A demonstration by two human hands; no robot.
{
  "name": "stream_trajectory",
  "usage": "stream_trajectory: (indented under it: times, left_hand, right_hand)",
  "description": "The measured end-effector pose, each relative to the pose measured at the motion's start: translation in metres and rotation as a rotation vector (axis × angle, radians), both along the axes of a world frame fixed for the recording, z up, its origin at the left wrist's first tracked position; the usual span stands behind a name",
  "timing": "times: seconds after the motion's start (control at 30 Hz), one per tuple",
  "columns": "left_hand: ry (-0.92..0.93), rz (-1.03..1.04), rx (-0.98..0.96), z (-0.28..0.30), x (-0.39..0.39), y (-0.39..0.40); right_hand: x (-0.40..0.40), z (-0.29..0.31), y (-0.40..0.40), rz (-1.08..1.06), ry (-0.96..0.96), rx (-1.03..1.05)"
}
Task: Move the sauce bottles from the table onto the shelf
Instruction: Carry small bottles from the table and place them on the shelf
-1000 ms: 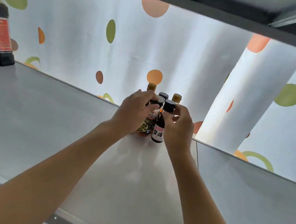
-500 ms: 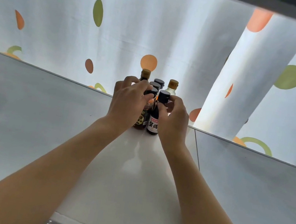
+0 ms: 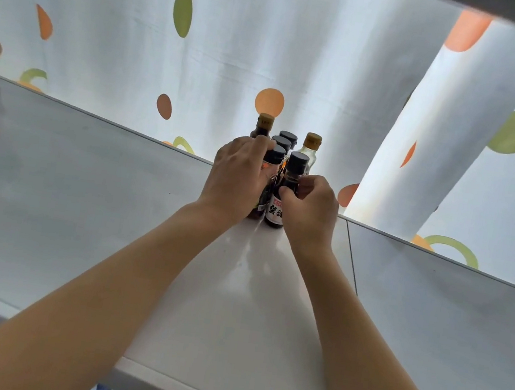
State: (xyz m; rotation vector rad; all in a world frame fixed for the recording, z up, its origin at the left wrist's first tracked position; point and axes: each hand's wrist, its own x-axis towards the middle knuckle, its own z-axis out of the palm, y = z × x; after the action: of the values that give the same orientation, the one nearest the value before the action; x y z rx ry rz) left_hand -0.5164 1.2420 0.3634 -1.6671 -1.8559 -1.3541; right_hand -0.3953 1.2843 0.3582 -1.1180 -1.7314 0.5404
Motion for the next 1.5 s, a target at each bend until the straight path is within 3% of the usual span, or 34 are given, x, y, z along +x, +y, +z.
stream_trajectory:
  times: [0.5,0.63,0.8,1.0,1.17,1.4,1.5]
  left_hand:
    - [0.097,0.019,-0.146,-0.004,0.002,-0.025]
    - [0.102,0.091,-0.206,-0.009,0.026,-0.050]
    - [0.152,0.185,-0.412,-0.028,0.057,-0.099]
    - [0.132,0.370,-0.576,-0.039,0.108,-0.169]
    - [0.226,0.585,-0.614,-0.047,0.139,-0.237]
    - [0.286,0.862,-0.757,-0.055,0.162,-0.353]
    - [0.203,0.968,-0.811,-0.058,0.177,-0.422]
  right_hand:
    - [0.013,0.001,-0.030,-0.009,-0.045,-0.002]
    - [0.022,0.006,-0.050,0.021,-0.086,0.100]
    - [0.050,0.001,-0.084,0.094,-0.269,0.324]
    - [0.093,-0.011,-0.131,0.313,-0.220,0.246]
    - [0.106,-0.032,-0.181,0.457,-0.215,0.192]
    - [0.105,-0.052,-0.271,0.783,-0.284,0.407]
    - [0.102,-0.057,-0.319,0.871,-0.310,0.335]
